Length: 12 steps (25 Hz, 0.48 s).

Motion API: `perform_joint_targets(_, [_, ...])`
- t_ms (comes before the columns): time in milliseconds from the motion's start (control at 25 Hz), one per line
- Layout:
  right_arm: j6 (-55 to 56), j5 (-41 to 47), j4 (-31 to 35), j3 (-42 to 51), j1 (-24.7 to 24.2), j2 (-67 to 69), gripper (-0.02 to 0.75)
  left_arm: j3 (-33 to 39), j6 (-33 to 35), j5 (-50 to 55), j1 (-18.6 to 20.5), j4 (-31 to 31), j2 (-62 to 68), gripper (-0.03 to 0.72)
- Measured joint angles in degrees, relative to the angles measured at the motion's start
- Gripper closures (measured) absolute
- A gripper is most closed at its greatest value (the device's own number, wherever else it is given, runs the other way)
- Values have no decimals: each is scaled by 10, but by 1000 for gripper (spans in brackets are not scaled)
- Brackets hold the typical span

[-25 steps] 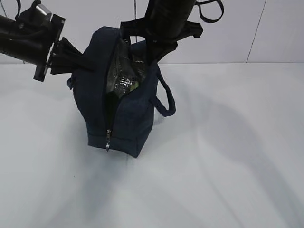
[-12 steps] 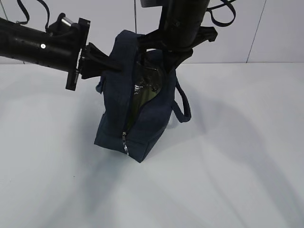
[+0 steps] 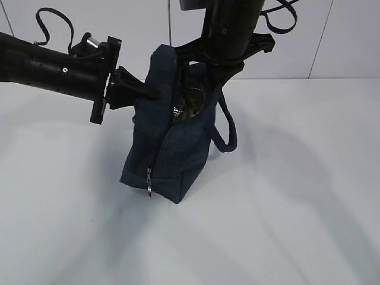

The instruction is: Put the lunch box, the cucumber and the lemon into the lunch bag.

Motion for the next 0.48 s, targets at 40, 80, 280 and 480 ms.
perform_joint_targets(40, [4, 0, -1, 0, 0, 2, 716, -2, 0, 0, 3, 7, 0, 697])
perform_joint_targets(80, [7, -1, -2, 0, 0, 2, 716, -6, 0, 0, 8, 13, 0, 697])
perform_joint_targets(280, [38, -4, -2, 0, 0, 7, 715, -35, 0, 5, 29, 63, 1, 697])
perform_joint_targets(480, [60, -8, 28, 0, -2, 13, 715, -43, 0, 5, 36, 109, 1, 697])
